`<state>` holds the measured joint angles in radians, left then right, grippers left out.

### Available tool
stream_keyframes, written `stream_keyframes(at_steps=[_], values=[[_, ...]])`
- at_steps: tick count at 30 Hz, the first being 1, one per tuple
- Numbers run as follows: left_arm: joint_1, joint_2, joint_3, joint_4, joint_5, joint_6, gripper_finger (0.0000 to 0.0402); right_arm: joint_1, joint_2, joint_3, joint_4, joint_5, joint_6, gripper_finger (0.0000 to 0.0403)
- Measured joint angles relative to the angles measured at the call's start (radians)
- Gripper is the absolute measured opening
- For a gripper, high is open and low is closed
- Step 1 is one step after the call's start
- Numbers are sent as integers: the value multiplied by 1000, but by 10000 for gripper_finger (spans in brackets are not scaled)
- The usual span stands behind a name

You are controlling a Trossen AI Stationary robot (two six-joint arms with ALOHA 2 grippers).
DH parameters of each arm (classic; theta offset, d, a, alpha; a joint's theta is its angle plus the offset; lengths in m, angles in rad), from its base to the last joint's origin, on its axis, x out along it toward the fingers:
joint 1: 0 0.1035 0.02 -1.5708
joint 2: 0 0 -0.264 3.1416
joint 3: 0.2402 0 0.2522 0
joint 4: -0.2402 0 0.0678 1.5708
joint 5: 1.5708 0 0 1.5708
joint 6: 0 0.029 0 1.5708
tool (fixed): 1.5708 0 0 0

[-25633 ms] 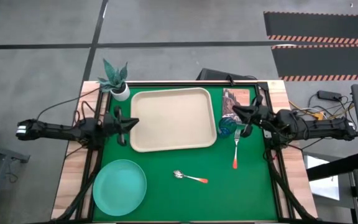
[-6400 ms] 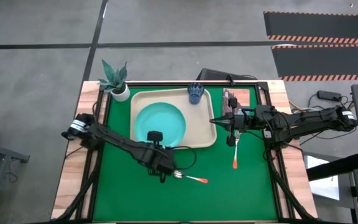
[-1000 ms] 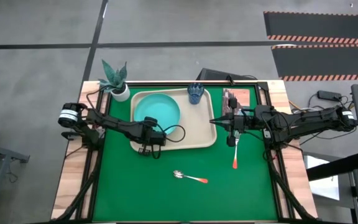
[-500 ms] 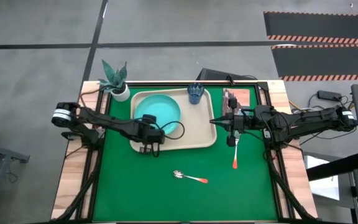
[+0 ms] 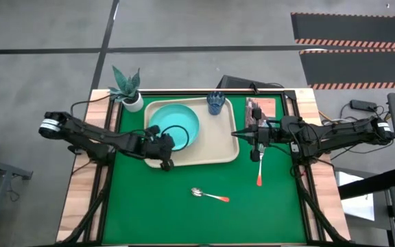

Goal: Pick and place plate/cup/fork/spoon on tray
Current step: Put the orange spoon on the light brown serving tray to the bottom of the blue cup

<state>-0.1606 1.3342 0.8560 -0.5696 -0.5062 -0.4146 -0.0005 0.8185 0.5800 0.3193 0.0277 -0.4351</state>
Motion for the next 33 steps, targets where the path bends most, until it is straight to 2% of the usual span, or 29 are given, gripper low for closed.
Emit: stream_keyframes(at_steps=[4,11,33], values=[[-44,-8,-48,96,-42,-109,61,0,0,0,1,0,2,9],[-88,5,-94,308,-65,-182,61,0,0,0,2,0,16,9],[-100,24,-134,352,-55,-178,61,0,0,0,7,-1,23,9]])
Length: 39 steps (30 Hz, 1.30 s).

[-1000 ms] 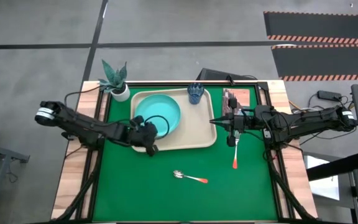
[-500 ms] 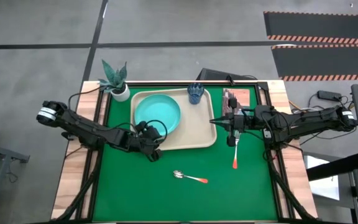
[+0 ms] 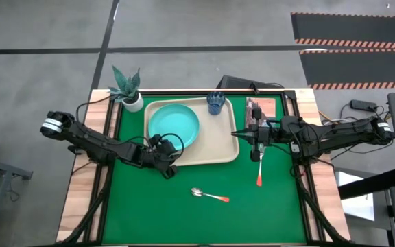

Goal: Pick and place plate/cup/fork/spoon on tray
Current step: Put the orange spoon on the light brown serving tray to the bottom of the blue cup

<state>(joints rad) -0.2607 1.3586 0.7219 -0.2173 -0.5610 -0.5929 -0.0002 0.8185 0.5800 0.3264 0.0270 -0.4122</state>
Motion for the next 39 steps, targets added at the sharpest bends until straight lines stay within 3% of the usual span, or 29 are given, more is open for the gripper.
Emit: stream_keyframes(at_steps=[10,27,32,39], values=[[0,0,-9,-9,0,113,61,0,0,0,0,0,11,9],[3,1,-9,53,-23,109,61,0,0,0,0,0,19,9],[4,10,-11,60,-103,102,61,0,0,0,1,0,19,9],[4,34,-11,71,-105,101,61,0,0,0,-1,0,19,9]])
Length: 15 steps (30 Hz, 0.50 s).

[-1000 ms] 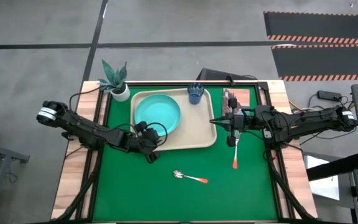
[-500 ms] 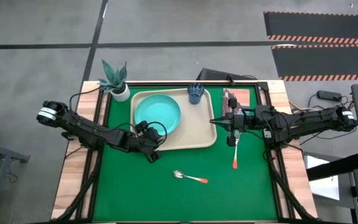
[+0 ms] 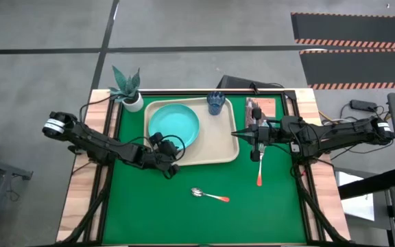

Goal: Pick and place plate/cup/fork/spoon on tray
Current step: Put the orange spoon on the light brown serving tray to the bottom of the blue cup

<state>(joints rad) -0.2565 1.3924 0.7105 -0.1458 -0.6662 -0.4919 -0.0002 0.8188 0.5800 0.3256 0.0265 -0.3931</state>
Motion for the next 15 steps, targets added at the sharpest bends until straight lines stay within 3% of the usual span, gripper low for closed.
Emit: stream_keyframes(at_steps=[8,15], values=[[0,6,0,3,1,10,61,0,0,0,-3,0,0,9],[0,-39,8,-32,99,81,61,0,0,0,-6,0,-1,9]])
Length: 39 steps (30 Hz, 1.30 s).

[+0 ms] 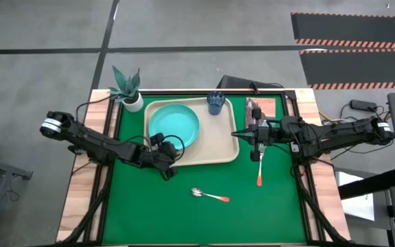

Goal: Pick and place plate/cup/fork/spoon on tray
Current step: Put the orange spoon on the light brown serving tray to the bottom of the blue cup

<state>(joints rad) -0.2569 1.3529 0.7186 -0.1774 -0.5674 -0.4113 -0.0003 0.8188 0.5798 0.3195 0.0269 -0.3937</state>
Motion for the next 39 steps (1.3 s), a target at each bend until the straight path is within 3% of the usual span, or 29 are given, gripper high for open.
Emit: stream_keyframes(at_steps=[18,25,30,39], values=[[0,0,-10,-16,39,11,61,5,0,0,0,-5,12,9],[0,-17,-9,-15,50,166,61,69,2,0,-23,-184,166,9],[0,-48,-4,-17,51,275,61,169,21,0,-23,-174,273,9],[1,-108,-6,-49,11,304,61,298,129,-1,-17,5,449,9]])
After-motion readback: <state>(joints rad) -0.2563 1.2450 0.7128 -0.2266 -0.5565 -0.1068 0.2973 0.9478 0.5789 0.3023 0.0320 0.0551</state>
